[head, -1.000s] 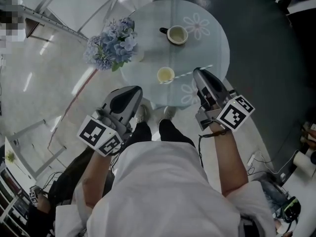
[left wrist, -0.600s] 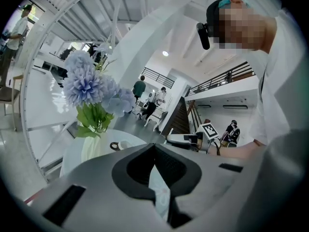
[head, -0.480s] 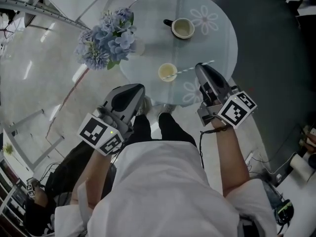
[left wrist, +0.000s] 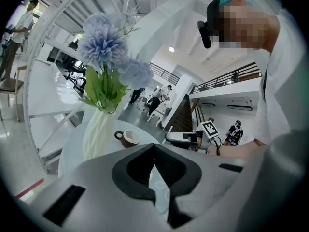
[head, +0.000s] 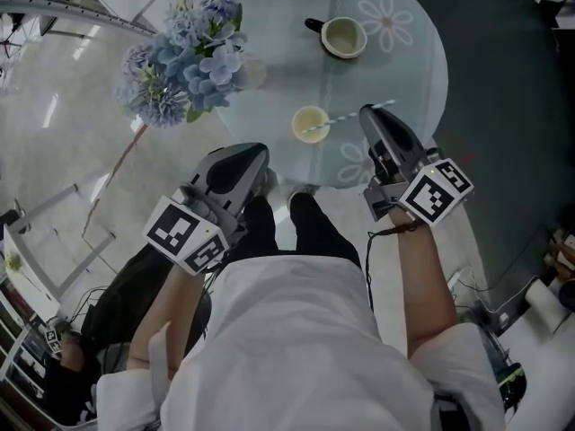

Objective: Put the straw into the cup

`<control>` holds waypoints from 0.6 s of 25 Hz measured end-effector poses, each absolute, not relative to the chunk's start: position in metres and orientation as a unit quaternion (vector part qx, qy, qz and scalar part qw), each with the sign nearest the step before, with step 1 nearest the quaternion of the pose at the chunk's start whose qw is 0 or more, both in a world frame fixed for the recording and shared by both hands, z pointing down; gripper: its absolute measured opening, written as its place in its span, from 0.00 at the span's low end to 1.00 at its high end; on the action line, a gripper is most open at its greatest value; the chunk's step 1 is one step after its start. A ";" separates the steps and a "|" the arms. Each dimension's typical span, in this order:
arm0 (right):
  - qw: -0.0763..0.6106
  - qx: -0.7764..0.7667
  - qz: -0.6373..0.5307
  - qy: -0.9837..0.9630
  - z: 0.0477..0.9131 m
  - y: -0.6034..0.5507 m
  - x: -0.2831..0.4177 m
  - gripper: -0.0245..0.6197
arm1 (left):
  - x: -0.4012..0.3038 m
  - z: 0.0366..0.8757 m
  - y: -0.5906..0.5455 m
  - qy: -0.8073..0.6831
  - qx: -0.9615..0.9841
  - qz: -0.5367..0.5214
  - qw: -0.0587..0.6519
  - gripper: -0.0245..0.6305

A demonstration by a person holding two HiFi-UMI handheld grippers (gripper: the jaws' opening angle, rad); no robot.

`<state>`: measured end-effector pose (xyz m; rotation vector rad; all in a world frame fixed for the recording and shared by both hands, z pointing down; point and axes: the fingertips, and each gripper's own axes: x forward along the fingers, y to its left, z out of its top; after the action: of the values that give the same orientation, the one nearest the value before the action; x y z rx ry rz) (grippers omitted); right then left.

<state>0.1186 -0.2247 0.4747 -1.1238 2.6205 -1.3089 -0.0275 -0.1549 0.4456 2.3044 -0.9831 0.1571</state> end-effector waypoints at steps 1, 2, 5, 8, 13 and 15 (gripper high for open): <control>0.001 -0.358 -0.418 0.835 0.478 -0.226 0.118 0.10 | -0.027 0.448 -0.156 -0.372 0.872 0.061 0.312 0.07; 0.000 -0.358 -0.419 0.834 0.482 -0.226 0.118 0.10 | -0.027 0.451 -0.156 -0.372 0.872 0.063 0.313 0.07; -0.004 -0.358 -0.420 0.834 0.493 -0.229 0.117 0.10 | -0.027 0.461 -0.157 -0.372 0.870 0.069 0.318 0.07; -0.013 -0.358 -0.417 0.835 0.502 -0.231 0.115 0.10 | -0.026 0.470 -0.157 -0.369 0.868 0.072 0.324 0.07; -0.025 -0.359 -0.409 0.839 0.513 -0.234 0.110 0.10 | -0.025 0.480 -0.156 -0.364 0.867 0.074 0.332 0.07; -0.028 -0.357 -0.408 0.840 0.516 -0.235 0.107 0.10 | -0.025 0.483 -0.156 -0.365 0.865 0.075 0.336 0.07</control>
<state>0.1074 -0.2348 0.5165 -1.1420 2.6880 -1.3040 -0.0254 -0.1556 0.4831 2.2562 -0.9510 0.1949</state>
